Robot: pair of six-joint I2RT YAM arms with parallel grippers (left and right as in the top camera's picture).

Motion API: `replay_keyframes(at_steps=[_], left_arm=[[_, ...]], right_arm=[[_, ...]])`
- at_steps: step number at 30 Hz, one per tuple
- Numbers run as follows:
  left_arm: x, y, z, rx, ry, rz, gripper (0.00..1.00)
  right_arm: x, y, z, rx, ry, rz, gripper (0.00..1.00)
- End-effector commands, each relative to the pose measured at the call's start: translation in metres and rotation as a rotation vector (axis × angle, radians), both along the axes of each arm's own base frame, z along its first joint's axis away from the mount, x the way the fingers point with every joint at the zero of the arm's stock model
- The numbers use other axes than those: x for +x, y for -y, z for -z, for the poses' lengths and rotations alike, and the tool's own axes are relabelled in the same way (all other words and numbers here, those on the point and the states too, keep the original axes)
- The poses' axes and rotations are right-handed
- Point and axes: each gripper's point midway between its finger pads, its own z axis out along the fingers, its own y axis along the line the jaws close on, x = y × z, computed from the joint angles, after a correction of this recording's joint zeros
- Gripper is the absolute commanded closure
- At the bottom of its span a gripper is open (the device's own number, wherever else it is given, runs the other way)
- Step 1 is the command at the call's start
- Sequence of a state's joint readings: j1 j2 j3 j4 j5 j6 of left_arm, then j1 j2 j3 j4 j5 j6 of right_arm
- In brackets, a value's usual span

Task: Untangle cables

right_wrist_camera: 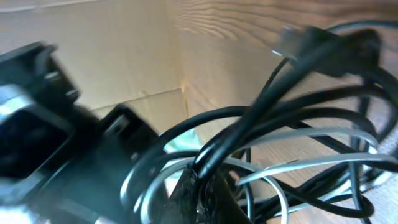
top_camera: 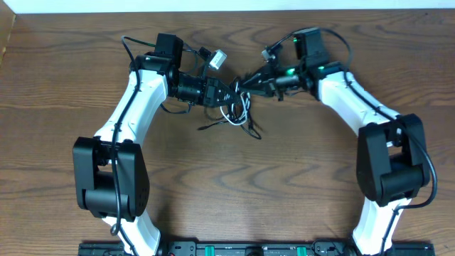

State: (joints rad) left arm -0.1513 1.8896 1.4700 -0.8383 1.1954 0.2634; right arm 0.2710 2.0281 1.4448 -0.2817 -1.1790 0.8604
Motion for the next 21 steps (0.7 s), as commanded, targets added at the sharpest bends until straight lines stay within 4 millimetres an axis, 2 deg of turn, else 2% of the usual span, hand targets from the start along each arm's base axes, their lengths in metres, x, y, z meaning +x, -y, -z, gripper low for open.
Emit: replay_keyframes(at_steps=[1, 8, 13, 16, 21], left_arm=[[0.003, -0.004, 0.004, 0.04, 0.014, -0.011, 0.92], [0.007, -0.009, 0.013, 0.095, 0.017, -0.031, 0.92], [0.033, -0.031, 0.041, 0.311, -0.052, -0.218, 0.92], [0.034, -0.031, 0.042, 0.313, -0.044, -0.221, 0.92], [0.047, -0.062, 0.069, 0.528, -0.058, -0.346, 0.92]], right_arm=[[0.002, 0.02, -0.021, 0.122, 0.105, -0.069, 0.99], [-0.005, 0.052, -0.05, 0.305, 0.259, -0.154, 0.99], [-0.002, 0.059, -0.05, 0.304, 0.295, -0.145, 0.99], [-0.002, 0.059, -0.05, 0.304, 0.294, -0.144, 0.99], [0.007, 0.076, -0.05, 0.297, 0.277, -0.098, 0.99]])
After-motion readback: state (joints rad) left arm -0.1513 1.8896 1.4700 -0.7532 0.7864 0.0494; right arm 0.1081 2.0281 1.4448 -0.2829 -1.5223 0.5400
